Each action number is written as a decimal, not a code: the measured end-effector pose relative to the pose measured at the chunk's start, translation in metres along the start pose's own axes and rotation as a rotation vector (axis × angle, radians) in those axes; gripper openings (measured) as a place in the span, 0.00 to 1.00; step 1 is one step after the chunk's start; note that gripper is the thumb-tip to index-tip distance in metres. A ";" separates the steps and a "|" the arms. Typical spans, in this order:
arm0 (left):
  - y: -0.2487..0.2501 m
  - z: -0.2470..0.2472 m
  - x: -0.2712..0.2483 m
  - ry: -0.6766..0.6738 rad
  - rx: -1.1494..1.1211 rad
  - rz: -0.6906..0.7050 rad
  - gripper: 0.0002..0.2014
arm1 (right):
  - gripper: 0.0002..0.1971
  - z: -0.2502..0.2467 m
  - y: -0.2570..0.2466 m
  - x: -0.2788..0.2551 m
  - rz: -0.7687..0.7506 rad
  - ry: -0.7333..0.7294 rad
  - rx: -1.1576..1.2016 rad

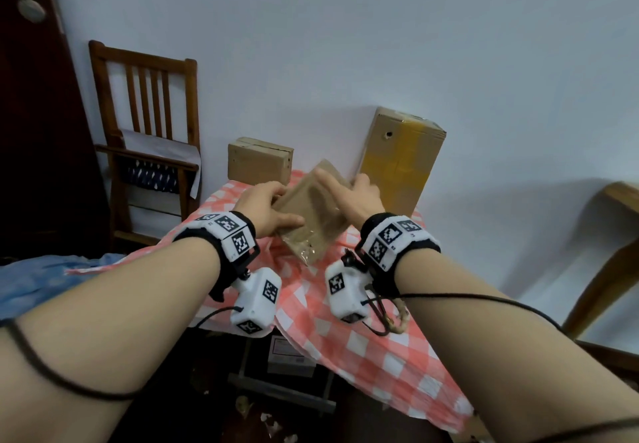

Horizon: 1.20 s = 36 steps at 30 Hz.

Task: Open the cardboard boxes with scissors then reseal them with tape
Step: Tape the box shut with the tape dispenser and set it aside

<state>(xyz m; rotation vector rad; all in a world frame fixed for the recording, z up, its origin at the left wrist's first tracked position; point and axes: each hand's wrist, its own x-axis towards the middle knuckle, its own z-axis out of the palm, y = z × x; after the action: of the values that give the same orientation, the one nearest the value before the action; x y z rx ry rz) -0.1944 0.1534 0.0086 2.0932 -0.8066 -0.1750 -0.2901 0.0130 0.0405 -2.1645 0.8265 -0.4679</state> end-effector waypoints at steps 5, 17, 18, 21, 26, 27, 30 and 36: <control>0.014 0.009 -0.005 -0.092 -0.226 0.032 0.17 | 0.76 -0.012 0.013 0.006 0.350 0.004 0.205; -0.008 0.051 -0.040 -0.443 0.042 -0.265 0.49 | 0.39 -0.045 0.045 -0.011 0.332 0.127 0.336; -0.016 0.054 -0.042 -0.506 0.071 -0.304 0.53 | 0.39 -0.046 0.051 -0.004 0.320 0.159 0.359; -0.027 0.059 -0.050 -0.668 0.255 -0.429 0.55 | 0.36 -0.052 0.058 0.002 0.310 0.181 0.421; -0.019 0.053 -0.042 -0.668 0.381 -0.452 0.23 | 0.20 -0.046 0.049 -0.016 0.285 0.082 0.521; -0.017 0.049 -0.041 -0.671 0.363 -0.469 0.21 | 0.18 -0.044 0.049 -0.016 0.272 0.089 0.524; -0.016 0.034 -0.036 -0.462 0.219 -0.460 0.26 | 0.16 -0.033 0.045 -0.013 0.168 0.094 0.437; -0.027 0.014 -0.007 0.068 -0.091 -0.355 0.20 | 0.44 -0.002 0.042 -0.014 -0.250 0.007 -0.086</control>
<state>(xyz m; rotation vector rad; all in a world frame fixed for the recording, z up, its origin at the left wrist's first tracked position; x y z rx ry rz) -0.1930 0.1594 -0.0222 2.1281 -0.3742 -0.3229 -0.3183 0.0006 0.0093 -2.3599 0.5903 -0.5744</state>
